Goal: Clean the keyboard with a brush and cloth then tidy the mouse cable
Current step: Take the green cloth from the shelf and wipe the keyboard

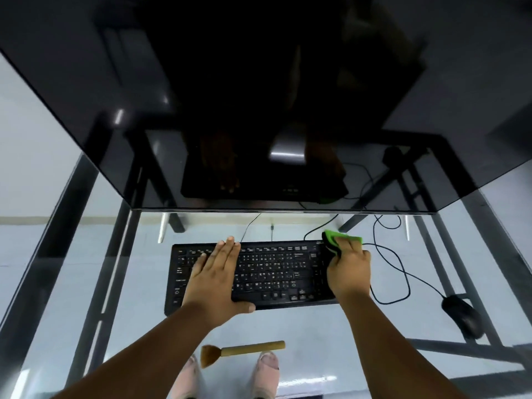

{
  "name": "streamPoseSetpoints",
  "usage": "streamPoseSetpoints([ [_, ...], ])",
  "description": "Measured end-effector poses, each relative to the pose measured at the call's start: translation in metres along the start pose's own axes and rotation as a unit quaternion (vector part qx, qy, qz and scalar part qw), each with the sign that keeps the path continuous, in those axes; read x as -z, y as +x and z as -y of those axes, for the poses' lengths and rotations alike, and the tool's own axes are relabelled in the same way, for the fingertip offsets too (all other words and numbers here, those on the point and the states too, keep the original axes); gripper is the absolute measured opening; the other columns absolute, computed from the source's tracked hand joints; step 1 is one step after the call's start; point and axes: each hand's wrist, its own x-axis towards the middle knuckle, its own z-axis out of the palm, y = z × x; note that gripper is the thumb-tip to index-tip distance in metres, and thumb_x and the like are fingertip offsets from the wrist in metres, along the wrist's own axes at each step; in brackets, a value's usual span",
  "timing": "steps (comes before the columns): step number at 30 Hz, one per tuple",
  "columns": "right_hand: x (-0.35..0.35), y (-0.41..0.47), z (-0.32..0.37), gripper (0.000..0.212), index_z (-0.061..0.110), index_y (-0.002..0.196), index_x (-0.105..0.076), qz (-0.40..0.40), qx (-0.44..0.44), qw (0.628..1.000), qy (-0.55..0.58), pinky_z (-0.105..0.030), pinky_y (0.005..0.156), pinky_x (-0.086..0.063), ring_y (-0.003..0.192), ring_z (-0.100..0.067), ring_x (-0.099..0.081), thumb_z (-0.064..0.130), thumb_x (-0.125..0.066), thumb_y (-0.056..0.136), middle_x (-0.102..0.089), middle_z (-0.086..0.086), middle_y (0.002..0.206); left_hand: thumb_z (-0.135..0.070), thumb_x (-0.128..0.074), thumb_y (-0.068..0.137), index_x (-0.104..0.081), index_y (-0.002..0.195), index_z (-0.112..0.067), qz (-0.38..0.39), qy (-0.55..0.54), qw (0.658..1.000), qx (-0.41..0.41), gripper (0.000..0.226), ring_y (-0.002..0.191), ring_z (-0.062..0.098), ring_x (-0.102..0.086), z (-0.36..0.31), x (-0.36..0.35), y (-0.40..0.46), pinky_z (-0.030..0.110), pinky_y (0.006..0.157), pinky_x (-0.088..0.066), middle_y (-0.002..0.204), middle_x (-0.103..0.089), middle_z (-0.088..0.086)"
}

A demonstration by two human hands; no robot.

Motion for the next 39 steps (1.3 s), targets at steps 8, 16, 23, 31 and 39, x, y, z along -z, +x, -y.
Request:
streamPoseSetpoints([
  [8, 0.000, -0.016, 0.024, 0.054, 0.017, 0.133, -0.059, 0.080, 0.176, 0.981, 0.018, -0.029, 0.098, -0.043, 0.107, -0.024, -0.045, -0.001, -0.050, 0.082, -0.055, 0.001, 0.131, -0.084, -0.058, 0.058, 0.022, 0.150, -0.021, 0.073, 0.065, 0.995, -0.002, 0.137, 0.145, 0.011, 0.021, -0.028, -0.001, 0.023, 0.043, 0.119, 0.011, 0.155, 0.029, -0.007],
  [16, 0.007, 0.001, -0.020, 0.048, 0.006, 0.116, -0.067, -0.010, 0.029, 0.999, 0.036, -0.041, 0.079, -0.051, 0.084, -0.037, -0.051, -0.011, -0.055, 0.073, -0.063, -0.015, 0.111, -0.079, -0.067, 0.056, 0.017, 0.151, -0.018, 0.099, 0.103, 0.989, 0.026, 0.141, 0.148, 0.017, 0.013, -0.041, 0.004, 0.030, 0.045, 0.120, 0.007, 0.161, 0.019, -0.002],
  [23, 0.000, -0.012, 0.021, 0.052, 0.012, 0.128, -0.063, 0.068, 0.164, 0.983, 0.037, -0.031, 0.092, -0.048, 0.101, -0.026, -0.048, -0.006, -0.051, 0.080, -0.060, -0.003, 0.123, -0.078, -0.069, 0.054, 0.013, 0.152, -0.019, 0.099, 0.109, 0.989, 0.032, 0.141, 0.149, 0.016, 0.010, -0.044, 0.005, 0.031, 0.045, 0.120, 0.006, 0.162, 0.014, -0.002],
  [31, 0.010, -0.007, -0.006, 0.044, 0.007, 0.110, -0.070, -0.002, 0.078, 0.996, 0.042, -0.040, 0.076, -0.054, 0.086, -0.033, -0.054, -0.010, -0.057, 0.071, -0.065, -0.010, 0.105, -0.077, -0.069, 0.056, 0.016, 0.152, -0.019, 0.106, 0.107, 0.988, 0.036, 0.140, 0.148, 0.015, 0.014, -0.044, 0.005, 0.029, 0.046, 0.120, 0.007, 0.160, 0.019, -0.002],
  [39, 0.004, -0.017, 0.004, 0.050, 0.011, 0.124, -0.065, 0.064, 0.184, 0.980, 0.044, -0.035, 0.088, -0.052, 0.099, -0.027, -0.052, -0.005, -0.052, 0.078, -0.063, -0.004, 0.119, -0.078, -0.068, 0.056, 0.017, 0.152, -0.021, 0.097, 0.095, 0.990, 0.031, 0.140, 0.148, 0.013, 0.014, -0.041, 0.005, 0.027, 0.045, 0.119, 0.009, 0.160, 0.020, -0.004],
])
